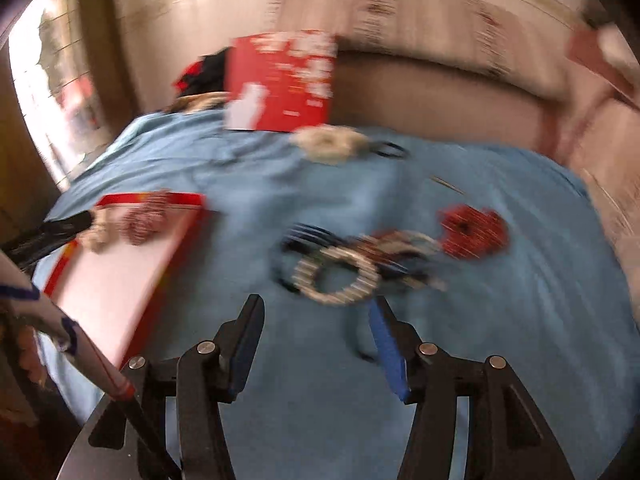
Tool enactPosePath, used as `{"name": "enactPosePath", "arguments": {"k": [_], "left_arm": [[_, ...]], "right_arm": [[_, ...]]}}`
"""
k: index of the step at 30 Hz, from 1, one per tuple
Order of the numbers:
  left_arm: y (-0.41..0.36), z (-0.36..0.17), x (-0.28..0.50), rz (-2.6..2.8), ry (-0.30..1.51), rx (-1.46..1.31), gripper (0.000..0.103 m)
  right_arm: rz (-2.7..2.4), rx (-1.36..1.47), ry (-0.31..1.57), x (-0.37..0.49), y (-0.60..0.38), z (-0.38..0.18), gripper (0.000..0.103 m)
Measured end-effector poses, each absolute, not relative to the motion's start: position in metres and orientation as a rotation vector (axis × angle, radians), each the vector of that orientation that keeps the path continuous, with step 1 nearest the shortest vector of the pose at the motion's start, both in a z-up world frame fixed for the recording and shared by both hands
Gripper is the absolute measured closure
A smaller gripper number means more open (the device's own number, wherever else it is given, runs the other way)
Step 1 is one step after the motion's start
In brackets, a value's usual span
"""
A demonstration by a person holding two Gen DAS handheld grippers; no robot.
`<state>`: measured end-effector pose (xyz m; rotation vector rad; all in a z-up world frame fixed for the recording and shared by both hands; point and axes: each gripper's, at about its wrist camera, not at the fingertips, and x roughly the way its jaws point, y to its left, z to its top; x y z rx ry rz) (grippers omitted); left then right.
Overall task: Organize jewelry
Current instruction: 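Move both tools back to the jewelry pile, then grasp the black scalloped hair tie with the left tool while the right grasps the black cord charm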
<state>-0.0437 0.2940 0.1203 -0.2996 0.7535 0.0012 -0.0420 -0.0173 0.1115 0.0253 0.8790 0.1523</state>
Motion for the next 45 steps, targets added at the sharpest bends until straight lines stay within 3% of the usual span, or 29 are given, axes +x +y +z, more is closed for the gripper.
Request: {"name": "enactPosePath", "arguments": {"k": [9, 26, 27, 28, 29, 30, 31, 34, 45], "left_arm": [[0.204, 0.097, -0.041, -0.215, 0.859, -0.255, 0.051], [0.126, 0.039, 0.052, -0.378, 1.045, -0.240, 0.051], [0.125, 0.033, 0.055, -0.381, 1.059, -0.246, 0.053], [0.124, 0.031, 0.056, -0.387, 1.068, -0.256, 0.062], [0.123, 0.027, 0.057, -0.399, 1.082, -0.264, 0.068], [0.122, 0.024, 0.059, -0.409, 1.097, -0.264, 0.082], [0.121, 0.022, 0.059, -0.412, 1.105, -0.262, 0.097], [0.125, 0.026, 0.055, -0.410, 1.088, -0.280, 0.097], [0.178, 0.096, -0.010, -0.393, 0.899, -0.320, 0.097]], "right_arm": [[0.039, 0.181, 0.916, -0.062, -0.102, 0.082, 0.044], [0.154, 0.226, 0.964, -0.003, -0.078, 0.016, 0.044], [0.145, 0.212, 0.962, 0.002, -0.076, 0.014, 0.044], [0.136, 0.202, 0.961, 0.006, -0.074, 0.013, 0.045], [0.127, 0.193, 0.959, 0.010, -0.073, 0.012, 0.049], [0.104, 0.174, 0.955, 0.014, -0.070, 0.010, 0.052], [0.089, 0.160, 0.952, 0.016, -0.069, 0.009, 0.062], [0.068, 0.131, 0.954, 0.019, -0.068, 0.010, 0.097], [0.141, 0.114, 0.866, -0.035, -0.066, 0.077, 0.098]]}}
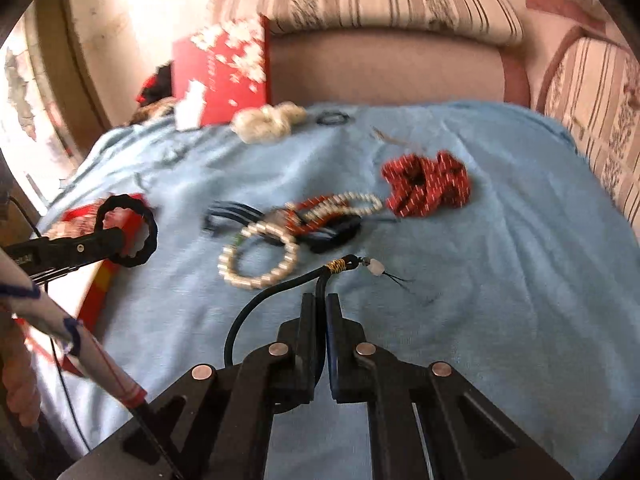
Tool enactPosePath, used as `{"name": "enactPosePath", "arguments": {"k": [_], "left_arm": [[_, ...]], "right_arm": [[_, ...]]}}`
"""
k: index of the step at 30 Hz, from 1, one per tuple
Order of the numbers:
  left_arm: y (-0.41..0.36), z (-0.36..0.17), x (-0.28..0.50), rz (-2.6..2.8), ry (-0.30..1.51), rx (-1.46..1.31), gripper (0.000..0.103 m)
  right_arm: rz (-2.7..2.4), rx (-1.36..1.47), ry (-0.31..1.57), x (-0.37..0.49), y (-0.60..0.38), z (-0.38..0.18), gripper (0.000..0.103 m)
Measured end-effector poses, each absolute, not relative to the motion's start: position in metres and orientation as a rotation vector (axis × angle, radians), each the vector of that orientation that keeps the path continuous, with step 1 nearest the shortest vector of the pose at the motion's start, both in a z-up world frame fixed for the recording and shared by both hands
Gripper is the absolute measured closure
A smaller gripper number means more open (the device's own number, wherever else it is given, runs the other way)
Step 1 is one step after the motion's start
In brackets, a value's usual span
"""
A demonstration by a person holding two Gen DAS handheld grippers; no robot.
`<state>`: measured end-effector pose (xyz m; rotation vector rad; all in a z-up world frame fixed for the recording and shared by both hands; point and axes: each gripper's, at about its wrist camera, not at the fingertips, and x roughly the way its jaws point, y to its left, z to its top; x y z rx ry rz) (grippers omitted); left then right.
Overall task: Organize jewelry
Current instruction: 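Grasp the black scalloped hair tie with the left tool while the right grasps the black cord charm, then lower both items into the tray and open both tools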
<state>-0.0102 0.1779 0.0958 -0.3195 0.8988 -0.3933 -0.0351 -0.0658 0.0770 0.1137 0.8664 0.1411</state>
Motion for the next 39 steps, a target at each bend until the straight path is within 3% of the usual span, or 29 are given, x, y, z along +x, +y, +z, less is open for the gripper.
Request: {"name": "enactPosePath", "arguments": {"k": [7, 16, 25, 39], "left_arm": [[0.254, 0.119, -0.044, -0.240, 0.803, -0.335, 0.097], [0.385, 0.082, -0.053, 0.101, 0.892, -0.490, 0.097], [0.438, 0.057, -0.047, 0.280, 0.953, -0.516, 0.097], [0.454, 0.060, -0.040, 0.303, 0.923, -0.551, 0.096]], "right_arm": [[0.260, 0.073, 0.786, -0.052, -0.017, 0.134, 0.098], [0.477, -0.034, 0.758, -0.043, 0.110, 0.158, 0.098], [0.632, -0.193, 0.835, -0.024, 0.242, 0.104, 0.097], [0.649, -0.164, 0.963, 0.005, 0.272, 0.052, 0.097]]}}
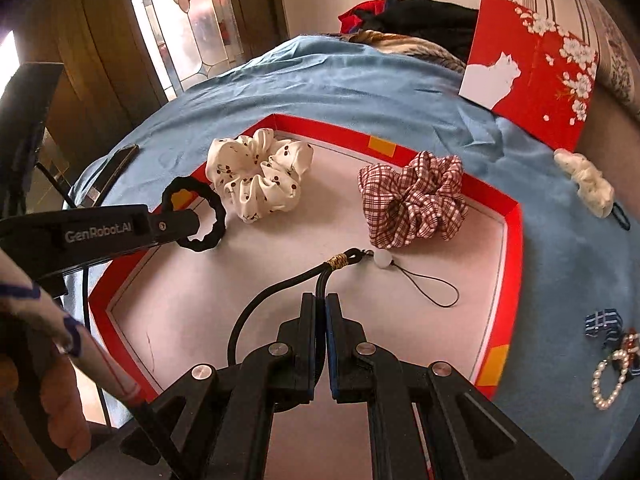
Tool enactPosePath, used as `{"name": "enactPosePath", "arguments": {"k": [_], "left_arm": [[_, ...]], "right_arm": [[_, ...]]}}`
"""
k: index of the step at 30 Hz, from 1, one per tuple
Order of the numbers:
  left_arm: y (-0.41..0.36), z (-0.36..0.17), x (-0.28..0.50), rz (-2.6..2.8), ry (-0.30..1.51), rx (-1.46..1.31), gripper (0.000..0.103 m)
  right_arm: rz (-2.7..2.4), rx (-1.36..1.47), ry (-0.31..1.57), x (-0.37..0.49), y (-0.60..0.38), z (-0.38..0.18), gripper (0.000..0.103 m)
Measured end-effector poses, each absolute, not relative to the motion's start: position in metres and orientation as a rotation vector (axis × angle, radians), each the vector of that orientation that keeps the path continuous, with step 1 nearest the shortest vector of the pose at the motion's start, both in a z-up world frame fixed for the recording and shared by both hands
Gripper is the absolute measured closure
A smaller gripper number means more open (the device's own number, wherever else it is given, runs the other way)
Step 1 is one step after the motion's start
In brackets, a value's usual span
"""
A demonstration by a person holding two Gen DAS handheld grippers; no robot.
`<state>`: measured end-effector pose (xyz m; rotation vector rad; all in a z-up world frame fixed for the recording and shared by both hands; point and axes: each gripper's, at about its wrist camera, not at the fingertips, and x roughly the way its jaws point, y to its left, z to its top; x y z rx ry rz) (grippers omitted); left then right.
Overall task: Organize jewelry
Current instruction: 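Lower both items into the tray and open both tools, then move both tools back to the jewelry pile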
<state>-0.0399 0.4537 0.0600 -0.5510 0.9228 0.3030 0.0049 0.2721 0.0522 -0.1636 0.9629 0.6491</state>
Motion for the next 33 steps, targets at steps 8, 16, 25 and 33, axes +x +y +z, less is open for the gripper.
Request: {"name": "enactPosePath", "arguments": {"k": [8, 16, 25, 33], "left_arm": [[0.451, 0.064, -0.044, 0.312, 0.903, -0.555, 0.079], [0.444, 0.074, -0.050, 0.303, 0.852, -0.566, 0.070], [0.385, 0.090, -0.049, 0.210, 0.819, -0.422, 0.060], [0.290, 0.098, -0.039, -0.001, 0.807, -0.287, 0.060]], "right_arm": [[0.661, -0.096, 0.967, 0.004, 0.258, 0.062, 0.077], [0.582, -0.043, 0.934, -0.008, 0.188, 0.079, 0.065], [0.363, 0.082, 0.938, -0.026, 0.059, 0.077, 0.063], [0.131, 0.174, 0.958, -0.046, -0.059, 0.056, 0.063]]}}
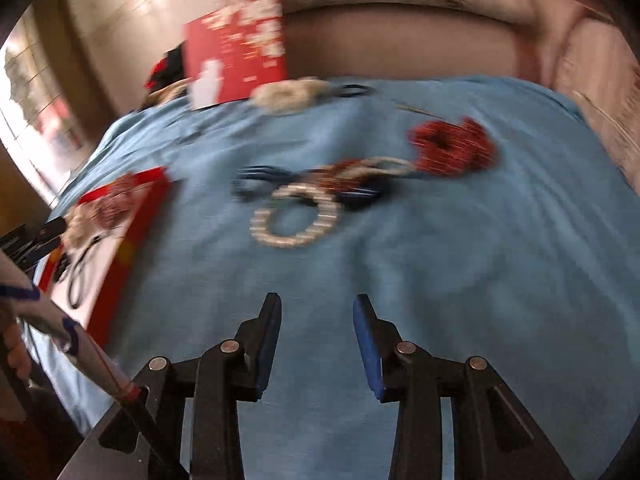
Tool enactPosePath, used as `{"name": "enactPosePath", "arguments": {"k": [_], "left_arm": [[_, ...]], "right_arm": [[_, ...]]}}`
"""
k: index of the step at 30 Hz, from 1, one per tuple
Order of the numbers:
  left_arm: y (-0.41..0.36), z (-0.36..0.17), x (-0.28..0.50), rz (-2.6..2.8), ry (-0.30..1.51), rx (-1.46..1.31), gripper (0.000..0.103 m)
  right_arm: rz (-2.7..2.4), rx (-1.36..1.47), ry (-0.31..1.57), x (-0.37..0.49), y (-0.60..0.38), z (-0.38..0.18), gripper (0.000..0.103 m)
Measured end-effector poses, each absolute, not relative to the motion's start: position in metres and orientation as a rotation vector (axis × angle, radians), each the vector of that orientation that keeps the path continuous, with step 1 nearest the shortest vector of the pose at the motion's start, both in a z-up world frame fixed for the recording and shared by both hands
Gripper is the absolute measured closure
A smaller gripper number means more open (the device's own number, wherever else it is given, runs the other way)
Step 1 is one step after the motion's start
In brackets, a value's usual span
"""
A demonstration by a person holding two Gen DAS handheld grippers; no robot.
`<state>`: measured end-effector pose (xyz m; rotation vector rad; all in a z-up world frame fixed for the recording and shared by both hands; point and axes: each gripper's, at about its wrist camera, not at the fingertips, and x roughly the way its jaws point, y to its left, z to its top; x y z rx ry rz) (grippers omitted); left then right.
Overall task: Organize jewelry
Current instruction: 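Move both tools back to the jewelry pile, then grasp the pearl bracelet with the left tool while the right grasps the red polka-dot scrunchie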
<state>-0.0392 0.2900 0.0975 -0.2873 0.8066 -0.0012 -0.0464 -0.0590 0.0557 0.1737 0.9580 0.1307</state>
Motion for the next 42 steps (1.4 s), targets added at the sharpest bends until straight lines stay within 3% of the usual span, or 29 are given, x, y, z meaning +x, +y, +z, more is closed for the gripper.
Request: {"name": "enactPosePath", "arguments": {"k": [15, 17, 23, 29, 30, 31, 32, 35, 42], "left_arm": [[0.117, 0.041, 0.002, -0.311, 1.031, -0.070, 0.060], [0.102, 0.037, 0.017, -0.322, 1.036, -0.061, 0.060], [0.082, 0.021, 0.055, -0.342, 1.080, -0.146, 0.060], [0.065, 0.014, 0.065, -0.339, 1.058, -0.123, 0.060], [0.063, 0.014, 0.065, -0.336, 1.054, -0.112, 0.067], [0.061, 0.014, 0.064, -0.334, 1.048, -0.097, 0.093], [0.059, 0.012, 0.062, -0.345, 1.059, -0.089, 0.093], [0.064, 0.016, 0.054, -0.374, 1.060, -0.125, 0.093], [0.115, 0.062, 0.008, -0.398, 0.988, -0.223, 0.093]], "right_arm": [[0.021, 0.338, 0.864, -0.017, -0.165, 0.037, 0.058], [0.011, 0.350, 0.848, 0.001, -0.174, 0.037, 0.051], [0.003, 0.383, 0.845, 0.058, -0.190, 0.032, 0.044], [-0.026, 0.384, 0.896, 0.101, -0.186, 0.010, 0.044], [-0.029, 0.383, 0.902, 0.104, -0.186, 0.007, 0.045], [-0.030, 0.386, 0.908, 0.107, -0.186, 0.005, 0.063], [-0.029, 0.392, 0.921, 0.108, -0.186, 0.003, 0.088], [-0.020, 0.411, 0.929, 0.101, -0.188, 0.004, 0.094], [-0.023, 0.293, 0.846, 0.050, -0.180, 0.056, 0.095]]}}
